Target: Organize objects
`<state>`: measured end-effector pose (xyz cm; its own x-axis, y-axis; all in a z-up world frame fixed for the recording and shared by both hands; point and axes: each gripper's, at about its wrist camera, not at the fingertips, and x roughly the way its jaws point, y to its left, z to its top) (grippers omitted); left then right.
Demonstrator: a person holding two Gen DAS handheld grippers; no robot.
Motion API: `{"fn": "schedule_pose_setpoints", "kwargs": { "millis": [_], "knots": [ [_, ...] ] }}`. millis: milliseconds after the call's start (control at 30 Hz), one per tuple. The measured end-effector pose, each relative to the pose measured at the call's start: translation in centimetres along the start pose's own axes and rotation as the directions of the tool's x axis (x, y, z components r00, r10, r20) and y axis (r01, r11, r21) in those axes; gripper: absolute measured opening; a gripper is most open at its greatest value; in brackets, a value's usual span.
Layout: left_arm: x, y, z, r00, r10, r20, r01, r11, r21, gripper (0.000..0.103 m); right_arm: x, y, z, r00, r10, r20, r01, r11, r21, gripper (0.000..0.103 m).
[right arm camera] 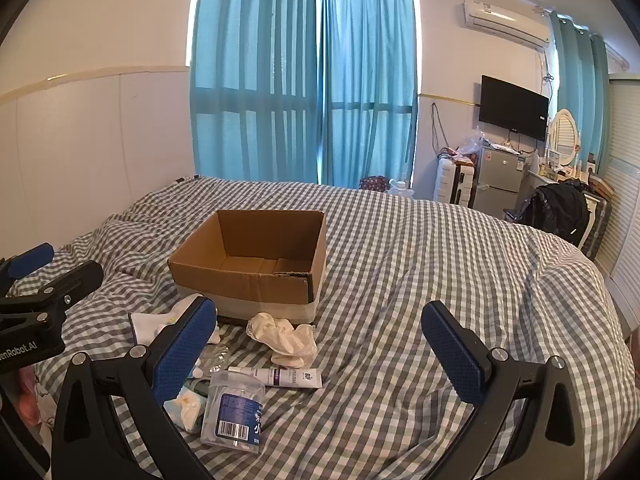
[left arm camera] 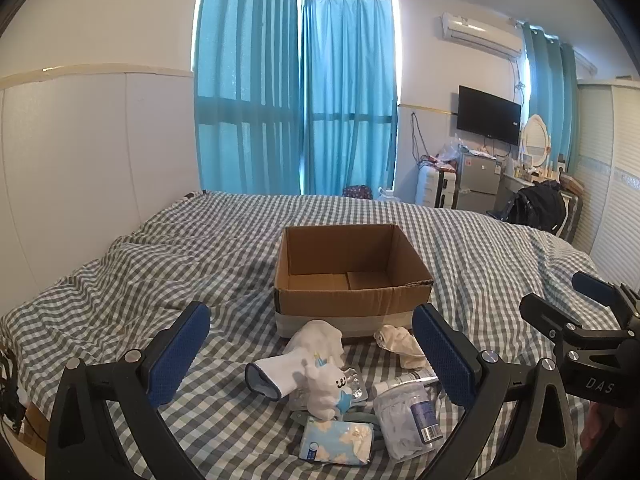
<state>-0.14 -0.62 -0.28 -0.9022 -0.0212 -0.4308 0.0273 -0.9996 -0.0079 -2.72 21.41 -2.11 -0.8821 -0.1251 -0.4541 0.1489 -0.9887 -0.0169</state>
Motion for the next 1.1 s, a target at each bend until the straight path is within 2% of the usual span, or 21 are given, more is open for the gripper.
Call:
{"fn": "schedule_pose_setpoints", "kwargs": {
  "millis": [1100],
  "knots": [
    [-0.75, 0.35, 0.09, 1.000, -0.001, 0.010, 0.001, 1.000, -0.013, 0.103, -0.43, 0.43, 0.02, 1.000, 0.002, 0.010, -0.002, 1.000, -0.005, 0.103]
  ]
}}
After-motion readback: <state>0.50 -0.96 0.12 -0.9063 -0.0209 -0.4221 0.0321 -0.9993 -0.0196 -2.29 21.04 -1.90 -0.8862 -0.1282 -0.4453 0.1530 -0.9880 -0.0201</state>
